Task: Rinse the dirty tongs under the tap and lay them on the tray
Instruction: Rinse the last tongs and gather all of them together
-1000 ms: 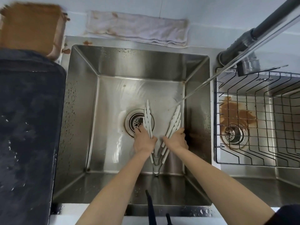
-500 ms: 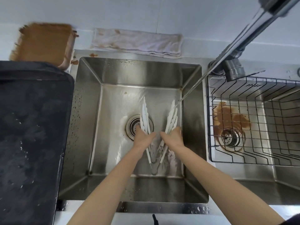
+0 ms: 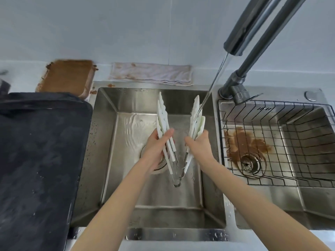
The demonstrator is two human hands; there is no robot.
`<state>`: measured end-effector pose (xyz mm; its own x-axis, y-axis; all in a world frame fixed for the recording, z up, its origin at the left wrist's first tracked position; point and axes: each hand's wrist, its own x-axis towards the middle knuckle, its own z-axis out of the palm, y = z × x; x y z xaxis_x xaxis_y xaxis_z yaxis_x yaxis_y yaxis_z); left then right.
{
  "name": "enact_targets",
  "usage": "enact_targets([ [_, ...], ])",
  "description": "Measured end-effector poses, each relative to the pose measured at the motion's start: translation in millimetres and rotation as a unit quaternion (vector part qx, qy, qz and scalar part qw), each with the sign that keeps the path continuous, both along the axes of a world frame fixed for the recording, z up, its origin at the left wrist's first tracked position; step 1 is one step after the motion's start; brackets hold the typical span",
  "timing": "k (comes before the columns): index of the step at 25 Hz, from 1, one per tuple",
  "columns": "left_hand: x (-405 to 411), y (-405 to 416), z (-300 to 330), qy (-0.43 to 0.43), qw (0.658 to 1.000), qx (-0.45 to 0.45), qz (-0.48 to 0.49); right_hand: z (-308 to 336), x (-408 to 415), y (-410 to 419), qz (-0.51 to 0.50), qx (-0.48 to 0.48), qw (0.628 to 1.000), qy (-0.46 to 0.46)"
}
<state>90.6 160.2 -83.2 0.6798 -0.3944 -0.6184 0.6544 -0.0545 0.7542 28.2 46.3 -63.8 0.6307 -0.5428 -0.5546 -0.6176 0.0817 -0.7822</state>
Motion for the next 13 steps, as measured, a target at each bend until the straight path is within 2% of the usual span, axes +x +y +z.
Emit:
enact_targets([
  [3,5.5,1.7,17.3,-0.029,0.999,-0.036,0.005,20.1,4.0,-6.4,0.006,0.012,0.998,-0.053],
  [8,11.4,1.0,40.3,-0.028,0.996,-0.084,0.010,44.4,19.2,-21.0,0.009,0.116,0.987,-0.114],
  [11,13.6,3.4,46.1,-0.031,0.995,-0.095,-0.004,55.1,31.0,-26.8,-0.027,0.220,0.960,-0.172],
  [13,13.0,5.1,47.4,-0.033,0.994,-0.102,-0.012,59.7,35.9,-29.9,-0.040,0.237,0.949,-0.203],
])
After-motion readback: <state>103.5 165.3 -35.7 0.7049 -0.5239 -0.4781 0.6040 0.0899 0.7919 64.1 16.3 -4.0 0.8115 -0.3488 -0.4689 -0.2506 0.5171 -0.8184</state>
